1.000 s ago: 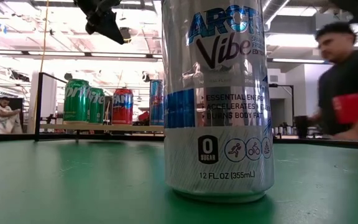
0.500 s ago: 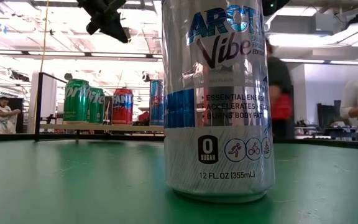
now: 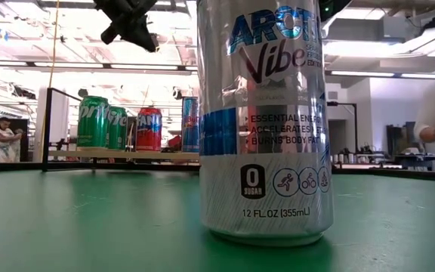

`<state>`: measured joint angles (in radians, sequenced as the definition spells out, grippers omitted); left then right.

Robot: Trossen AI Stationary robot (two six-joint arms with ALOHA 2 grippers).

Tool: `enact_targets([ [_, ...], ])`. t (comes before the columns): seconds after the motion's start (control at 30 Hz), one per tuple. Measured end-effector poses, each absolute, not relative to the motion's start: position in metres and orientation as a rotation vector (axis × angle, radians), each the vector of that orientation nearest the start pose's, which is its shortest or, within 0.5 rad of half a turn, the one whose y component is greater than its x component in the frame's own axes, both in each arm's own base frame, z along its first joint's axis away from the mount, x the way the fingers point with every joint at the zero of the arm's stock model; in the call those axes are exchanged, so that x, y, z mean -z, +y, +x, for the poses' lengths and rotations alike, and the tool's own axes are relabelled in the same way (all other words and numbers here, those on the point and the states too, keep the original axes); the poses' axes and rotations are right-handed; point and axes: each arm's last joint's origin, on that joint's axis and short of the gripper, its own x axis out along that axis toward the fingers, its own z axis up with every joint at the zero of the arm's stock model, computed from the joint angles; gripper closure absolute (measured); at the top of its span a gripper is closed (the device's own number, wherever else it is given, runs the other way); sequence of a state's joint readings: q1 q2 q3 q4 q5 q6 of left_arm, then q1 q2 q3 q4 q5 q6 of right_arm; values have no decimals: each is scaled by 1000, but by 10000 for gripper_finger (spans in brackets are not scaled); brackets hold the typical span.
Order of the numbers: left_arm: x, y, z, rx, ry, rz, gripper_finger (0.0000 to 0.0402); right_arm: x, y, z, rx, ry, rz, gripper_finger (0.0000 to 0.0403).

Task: Place canned beverage on shelf
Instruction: Put the top blue soda can on the shelf

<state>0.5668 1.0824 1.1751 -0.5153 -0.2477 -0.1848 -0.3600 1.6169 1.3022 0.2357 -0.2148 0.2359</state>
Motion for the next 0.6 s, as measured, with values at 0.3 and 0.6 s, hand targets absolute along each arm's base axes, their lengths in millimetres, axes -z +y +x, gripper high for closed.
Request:
enact_targets([
  [0.3,-376,114,189,-730,422,-196,402,-339,-137,343,207,158,348,81],
  [0.6,-354,110,222,-523,573,-54,402,-365,-107,315,334,205,324,81],
])
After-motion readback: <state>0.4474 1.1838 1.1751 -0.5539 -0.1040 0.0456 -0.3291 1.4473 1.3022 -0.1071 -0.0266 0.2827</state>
